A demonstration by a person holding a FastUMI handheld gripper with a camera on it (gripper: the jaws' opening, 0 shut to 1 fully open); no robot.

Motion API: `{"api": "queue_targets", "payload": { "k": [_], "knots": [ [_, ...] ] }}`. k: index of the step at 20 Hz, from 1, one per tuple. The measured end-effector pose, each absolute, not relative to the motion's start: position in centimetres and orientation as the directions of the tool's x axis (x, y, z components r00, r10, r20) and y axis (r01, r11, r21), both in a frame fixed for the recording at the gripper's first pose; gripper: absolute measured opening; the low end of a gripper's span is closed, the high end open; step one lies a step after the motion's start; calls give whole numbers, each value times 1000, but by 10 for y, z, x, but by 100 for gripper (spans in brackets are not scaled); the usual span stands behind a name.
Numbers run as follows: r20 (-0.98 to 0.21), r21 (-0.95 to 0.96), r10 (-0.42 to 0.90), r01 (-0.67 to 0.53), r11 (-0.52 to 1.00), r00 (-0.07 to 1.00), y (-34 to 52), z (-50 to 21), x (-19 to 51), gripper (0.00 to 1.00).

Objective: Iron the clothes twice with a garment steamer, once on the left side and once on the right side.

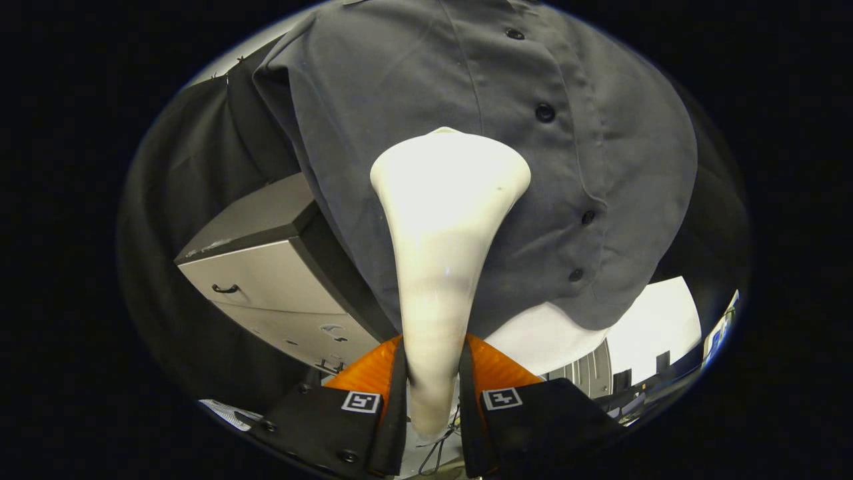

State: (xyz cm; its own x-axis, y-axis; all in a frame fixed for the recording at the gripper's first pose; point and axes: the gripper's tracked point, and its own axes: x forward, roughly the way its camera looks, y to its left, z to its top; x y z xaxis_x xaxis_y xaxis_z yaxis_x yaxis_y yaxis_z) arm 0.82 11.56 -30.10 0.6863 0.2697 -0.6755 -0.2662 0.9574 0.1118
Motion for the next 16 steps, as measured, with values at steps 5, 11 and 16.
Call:
{"api": "queue_targets", "payload": {
  "k": [5, 11, 16],
  "knots": [
    [-712, 114, 256, -252, 961, 655, 110, -329, 4, 42],
    [-747, 115, 246, -245, 963, 618, 105, -360, -1, 42],
    [-771, 107, 233, -240, 965, 593, 103, -380, -7, 42]
  ]
}}
